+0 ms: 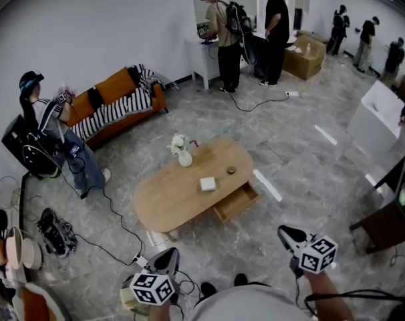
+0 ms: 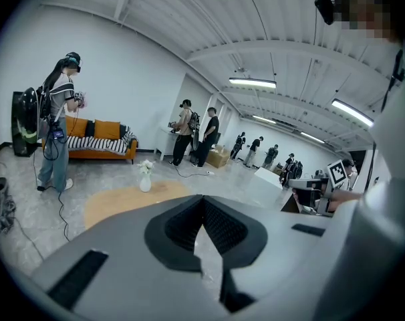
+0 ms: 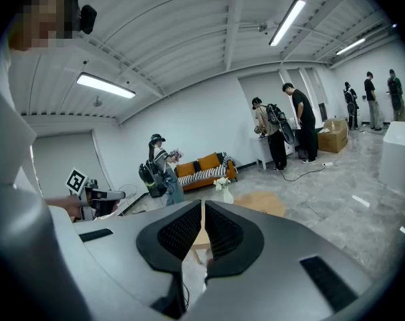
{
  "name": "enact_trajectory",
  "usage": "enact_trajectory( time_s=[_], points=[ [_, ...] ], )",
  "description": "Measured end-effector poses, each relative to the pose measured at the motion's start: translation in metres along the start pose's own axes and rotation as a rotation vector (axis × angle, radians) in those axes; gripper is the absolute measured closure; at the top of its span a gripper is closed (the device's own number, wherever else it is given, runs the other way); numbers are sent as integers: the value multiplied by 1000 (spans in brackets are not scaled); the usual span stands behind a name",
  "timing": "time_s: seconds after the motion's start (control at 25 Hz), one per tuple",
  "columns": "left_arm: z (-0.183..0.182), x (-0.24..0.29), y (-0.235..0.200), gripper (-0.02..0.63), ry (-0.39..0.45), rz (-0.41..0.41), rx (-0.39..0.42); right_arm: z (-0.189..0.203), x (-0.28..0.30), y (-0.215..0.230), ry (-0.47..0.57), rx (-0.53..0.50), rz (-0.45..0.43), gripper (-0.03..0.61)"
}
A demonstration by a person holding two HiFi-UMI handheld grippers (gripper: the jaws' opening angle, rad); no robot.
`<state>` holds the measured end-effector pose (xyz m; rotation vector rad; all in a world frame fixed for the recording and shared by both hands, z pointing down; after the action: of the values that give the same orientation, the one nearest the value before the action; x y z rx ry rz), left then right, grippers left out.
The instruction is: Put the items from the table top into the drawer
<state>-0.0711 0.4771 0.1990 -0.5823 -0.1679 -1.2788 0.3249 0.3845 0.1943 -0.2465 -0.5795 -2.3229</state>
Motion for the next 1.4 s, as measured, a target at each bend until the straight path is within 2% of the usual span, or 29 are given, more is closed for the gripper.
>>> enact_trajectory(
  time_s=[0.48,0.76,1.12,1.4],
  points=[
    [7,14,40,612,37,-12,-25,-2,-10,28,-44,-60,-71,535],
    [17,24,51,612,15,-25,-30,3,-15,42,-52,-35,-70,535],
    [13,44,45,612,2,-12,-36,1,-8,54,-64,-26,-57,535],
    [-6,70,26,612,-3,17,-19,-10,16,67,-55,-17,-12,535]
  ],
)
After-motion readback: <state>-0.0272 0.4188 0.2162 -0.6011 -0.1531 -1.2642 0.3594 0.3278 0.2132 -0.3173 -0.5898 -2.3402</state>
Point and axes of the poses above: the fingertips, and each gripper's own axes: x forward along the fingers, y to its right, z out of its underside, the point moved 7 cm from there along -x, backward along the fingers, and after that the axes turned 2 degrees about -z, right-handed, at the moved point
